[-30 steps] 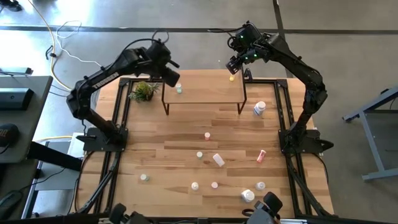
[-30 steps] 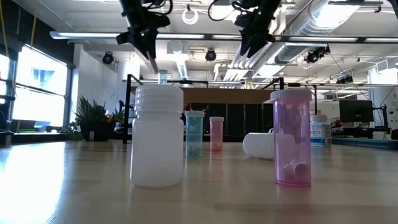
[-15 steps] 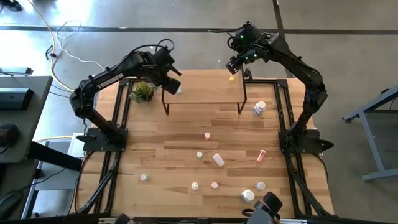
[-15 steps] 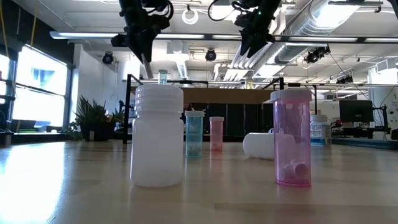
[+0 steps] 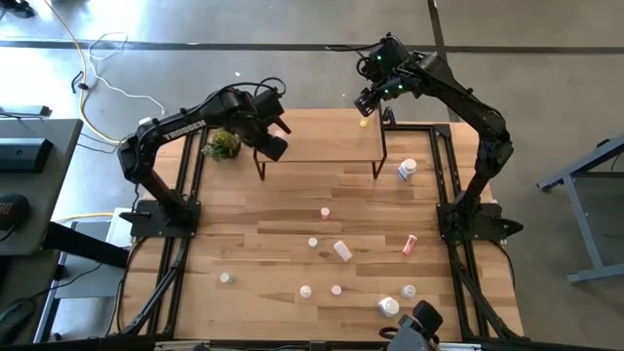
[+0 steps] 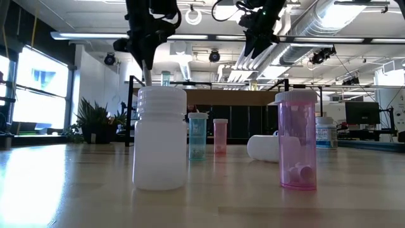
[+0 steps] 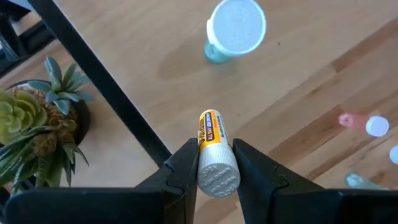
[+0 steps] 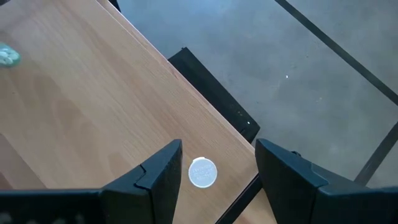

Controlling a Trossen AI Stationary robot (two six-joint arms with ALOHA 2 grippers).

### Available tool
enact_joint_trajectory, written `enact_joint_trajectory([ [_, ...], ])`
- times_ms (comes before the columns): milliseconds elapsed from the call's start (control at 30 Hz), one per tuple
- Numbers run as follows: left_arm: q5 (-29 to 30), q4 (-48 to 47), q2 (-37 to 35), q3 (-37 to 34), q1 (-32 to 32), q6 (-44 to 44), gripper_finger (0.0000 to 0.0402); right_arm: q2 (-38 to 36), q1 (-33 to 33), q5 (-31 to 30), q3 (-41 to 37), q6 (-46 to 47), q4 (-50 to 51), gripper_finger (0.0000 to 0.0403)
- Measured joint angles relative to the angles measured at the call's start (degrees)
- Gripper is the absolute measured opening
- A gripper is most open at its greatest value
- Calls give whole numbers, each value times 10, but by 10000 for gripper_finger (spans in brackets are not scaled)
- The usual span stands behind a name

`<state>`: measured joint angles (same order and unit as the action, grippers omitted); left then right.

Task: Pick and place medicine bottles onto shelf by color
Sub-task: Put the white yellow pill bottle on the shelf

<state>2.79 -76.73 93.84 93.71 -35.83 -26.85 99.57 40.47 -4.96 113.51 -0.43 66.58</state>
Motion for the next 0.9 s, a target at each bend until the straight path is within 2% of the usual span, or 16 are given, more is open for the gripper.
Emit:
enact_joint_trajectory([
  [900,-5,0,6,0,-6,9,76,0,0,-2,0,0,0,195],
])
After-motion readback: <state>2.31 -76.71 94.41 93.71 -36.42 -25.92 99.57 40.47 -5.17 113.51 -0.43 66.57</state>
